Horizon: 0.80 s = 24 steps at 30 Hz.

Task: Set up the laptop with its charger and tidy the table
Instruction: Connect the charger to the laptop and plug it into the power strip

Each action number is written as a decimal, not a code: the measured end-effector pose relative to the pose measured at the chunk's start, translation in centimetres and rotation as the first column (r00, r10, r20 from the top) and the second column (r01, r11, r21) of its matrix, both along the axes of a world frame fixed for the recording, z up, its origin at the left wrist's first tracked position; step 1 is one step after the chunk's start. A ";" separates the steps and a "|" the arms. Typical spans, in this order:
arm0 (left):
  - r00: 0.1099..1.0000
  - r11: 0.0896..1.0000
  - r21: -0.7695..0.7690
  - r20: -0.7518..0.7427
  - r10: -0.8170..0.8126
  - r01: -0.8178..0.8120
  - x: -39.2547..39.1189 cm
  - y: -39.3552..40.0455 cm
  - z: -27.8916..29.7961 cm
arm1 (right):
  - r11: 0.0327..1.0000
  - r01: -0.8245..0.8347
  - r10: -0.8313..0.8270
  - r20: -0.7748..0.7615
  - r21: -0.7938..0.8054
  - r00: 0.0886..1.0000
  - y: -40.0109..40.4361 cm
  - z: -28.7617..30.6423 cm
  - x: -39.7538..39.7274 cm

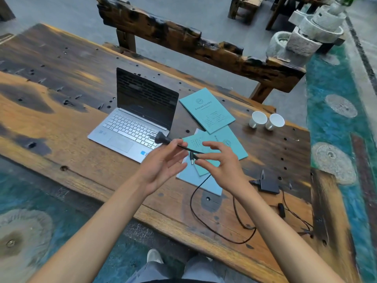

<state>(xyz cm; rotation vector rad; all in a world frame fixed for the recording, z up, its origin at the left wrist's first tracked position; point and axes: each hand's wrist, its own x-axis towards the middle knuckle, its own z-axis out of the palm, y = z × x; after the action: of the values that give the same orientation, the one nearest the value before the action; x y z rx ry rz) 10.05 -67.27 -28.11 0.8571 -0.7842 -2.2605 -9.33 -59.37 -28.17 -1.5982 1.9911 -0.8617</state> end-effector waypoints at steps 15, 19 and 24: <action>0.984 0.986 -0.001 -0.051 0.169 -0.169 -1.9 1.1 -0.5 | 0.933 -0.211 0.181 -0.125 -0.292 0.975 -1.3 -2.0 -1.3; 0.981 0.979 -0.054 -0.001 0.194 -0.194 -1.9 0.8 -0.6 | 0.959 -0.204 0.229 0.114 -0.197 0.967 -1.6 -2.3 -1.3; 0.983 0.979 -0.120 0.068 0.172 -0.163 -1.4 0.5 -0.5 | 0.947 -0.282 0.154 0.557 0.151 0.816 -3.4 -1.4 -2.5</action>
<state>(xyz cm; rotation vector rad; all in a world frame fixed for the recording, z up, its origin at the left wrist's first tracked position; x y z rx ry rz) 8.68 -66.77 -28.61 0.9258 -0.8354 -2.0253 -11.82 -62.73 -29.57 -1.2440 1.4141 -0.8405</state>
